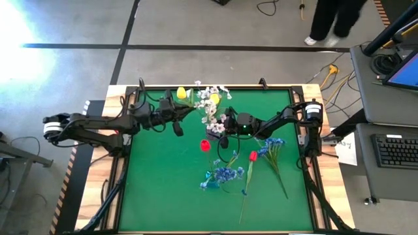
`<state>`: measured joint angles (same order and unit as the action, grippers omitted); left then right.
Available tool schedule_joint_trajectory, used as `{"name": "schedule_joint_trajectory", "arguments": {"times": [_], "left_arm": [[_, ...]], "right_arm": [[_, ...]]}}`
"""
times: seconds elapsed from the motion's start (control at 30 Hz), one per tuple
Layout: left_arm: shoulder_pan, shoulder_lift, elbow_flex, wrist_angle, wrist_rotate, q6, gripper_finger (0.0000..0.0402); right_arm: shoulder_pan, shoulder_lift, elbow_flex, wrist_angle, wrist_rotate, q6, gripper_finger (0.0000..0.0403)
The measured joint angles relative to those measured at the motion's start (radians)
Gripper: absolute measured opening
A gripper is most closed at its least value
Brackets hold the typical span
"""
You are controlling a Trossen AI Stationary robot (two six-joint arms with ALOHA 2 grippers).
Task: Sort flowers into vase by color
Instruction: Put the yellow flower into the violet vase
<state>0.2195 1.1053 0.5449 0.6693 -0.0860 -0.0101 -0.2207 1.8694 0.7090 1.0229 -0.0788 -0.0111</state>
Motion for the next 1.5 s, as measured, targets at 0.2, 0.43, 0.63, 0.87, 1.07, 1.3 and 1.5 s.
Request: {"name": "schedule_joint_trajectory", "arguments": {"times": [0.2,0.43,0.63,0.87,1.07,1.3,1.5], "left_arm": [[0.0,0.015,0.0,0.0,0.0,0.001,0.0],[0.0,0.04,0.001,0.016,0.032,0.003,0.0],[0.0,0.074,0.0,0.012,0.053,0.027,0.0],[0.0,0.113,-0.001,0.03,0.052,0.027,0.0],[0.0,0.127,-0.001,0.037,0.053,0.027,0.0],[0.0,0.131,-0.001,0.036,0.053,0.027,0.0],[0.0,0.124,-0.001,0.036,0.052,0.027,0.0]], "right_arm": [[0.0,0.0,0.0,0.0,0.0,0.0,0.0279],[0.0,0.0,0.0,-0.001,0.0,0.0,0.0281],[0.0,0.0,0.0,-0.001,0.0,0.0,0.0277],[0.0,0.0,0.0,-0.002,0.0,0.002,0.028],[0.0,0.001,0.0,-0.002,0.0,0.004,0.0279],[0.0,0.001,0.0,-0.002,0.0,0.005,0.0277],[0.0,0.001,0.0,-0.002,0.001,0.012,0.028]]}}
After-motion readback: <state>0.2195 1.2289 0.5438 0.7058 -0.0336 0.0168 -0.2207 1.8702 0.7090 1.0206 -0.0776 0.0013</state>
